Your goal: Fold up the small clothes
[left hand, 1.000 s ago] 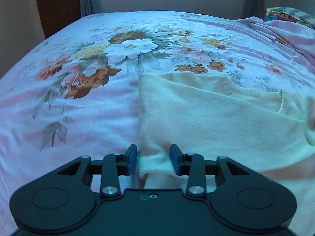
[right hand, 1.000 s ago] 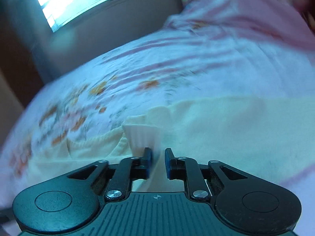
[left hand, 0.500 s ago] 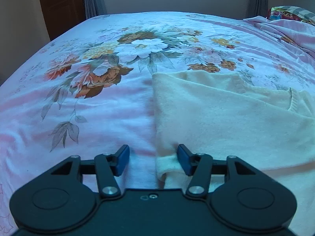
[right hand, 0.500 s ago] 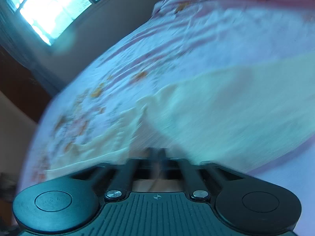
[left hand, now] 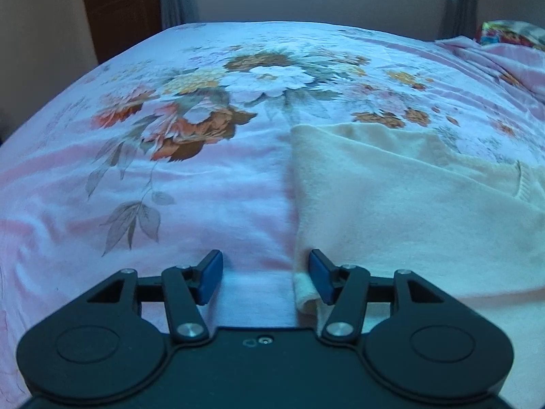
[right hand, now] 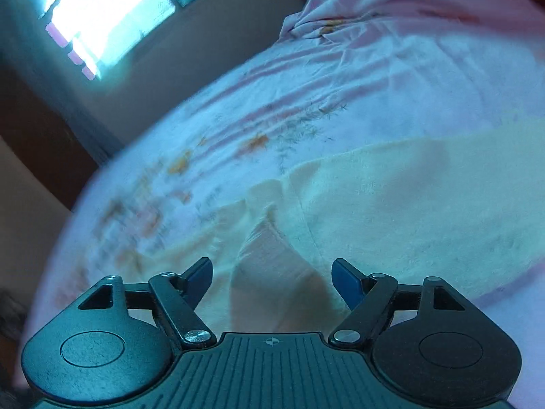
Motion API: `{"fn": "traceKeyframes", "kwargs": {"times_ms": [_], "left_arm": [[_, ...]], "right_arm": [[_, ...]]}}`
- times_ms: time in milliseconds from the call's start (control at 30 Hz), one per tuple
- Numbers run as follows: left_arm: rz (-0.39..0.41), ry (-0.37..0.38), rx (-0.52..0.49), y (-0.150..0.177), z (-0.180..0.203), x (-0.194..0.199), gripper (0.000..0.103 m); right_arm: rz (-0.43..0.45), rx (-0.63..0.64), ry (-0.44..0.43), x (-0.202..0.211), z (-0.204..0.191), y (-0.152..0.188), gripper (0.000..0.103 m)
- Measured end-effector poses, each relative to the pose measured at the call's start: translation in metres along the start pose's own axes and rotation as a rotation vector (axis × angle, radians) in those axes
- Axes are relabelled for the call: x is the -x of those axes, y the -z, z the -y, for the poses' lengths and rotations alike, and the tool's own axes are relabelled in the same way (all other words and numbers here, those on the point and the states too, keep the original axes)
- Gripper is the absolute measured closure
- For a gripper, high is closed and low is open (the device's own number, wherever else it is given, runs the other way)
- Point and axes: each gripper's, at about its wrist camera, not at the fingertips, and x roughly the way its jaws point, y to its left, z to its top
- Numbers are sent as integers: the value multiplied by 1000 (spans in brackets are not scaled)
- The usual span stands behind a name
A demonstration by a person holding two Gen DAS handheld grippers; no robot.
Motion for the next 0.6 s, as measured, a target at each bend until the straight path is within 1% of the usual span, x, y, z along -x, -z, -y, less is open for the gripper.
{"fn": "traceKeyframes", "kwargs": {"times_ms": [33, 67, 100, 133, 167, 200, 233, 300, 333, 367, 400, 433, 467, 500, 533, 600], "left_arm": [[-2, -4, 19, 0, -2, 1, 48], [-3, -7, 31, 0, -3, 2, 48], [-4, -9, 39, 0, -3, 2, 49], [-6, -14, 43, 0, -4, 4, 51], [-9, -20, 41, -2, -3, 7, 57], [-1, -25, 30, -4, 0, 12, 69], [20, -17, 10, -8, 4, 19, 69], [60, 16, -27, -17, 14, 29, 69], [69, 36, -40, -23, 20, 32, 69], [71, 53, -51, -27, 28, 32, 67], [74, 61, -60, -31, 35, 31, 67], [69, 63, -69, -32, 44, 27, 66], [53, 64, -85, -32, 51, 21, 65], [32, 57, -106, -31, 57, 12, 64], [17, 30, -125, -27, 60, 4, 63], [17, -38, -139, -19, 54, -8, 59]], "right_arm": [[-21, 9, 2, -5, -4, 1, 29], [-37, 14, -1, -10, -7, 3, 48], [-48, 27, 17, -14, -10, 4, 81], [-57, 36, 36, -19, -13, 4, 97], [-58, 43, 47, -20, -14, 5, 97], [-54, 47, 51, -19, -15, 4, 97], [-44, 49, 42, -15, -14, 3, 97], [14, 76, 28, -1, -16, 0, 96], [26, 104, 68, 1, -17, 0, 96], [-18, 116, 115, -5, -15, -2, 95], [-68, 91, 107, -9, -10, -4, 95], [-70, 41, 58, -6, -3, -6, 95], [-40, 6, 9, 1, 3, -7, 94], [-20, 8, 15, 6, 4, -8, 89], [-16, 30, 45, 8, 3, -9, 86], [-22, 41, 45, 10, 5, -9, 85]]}}
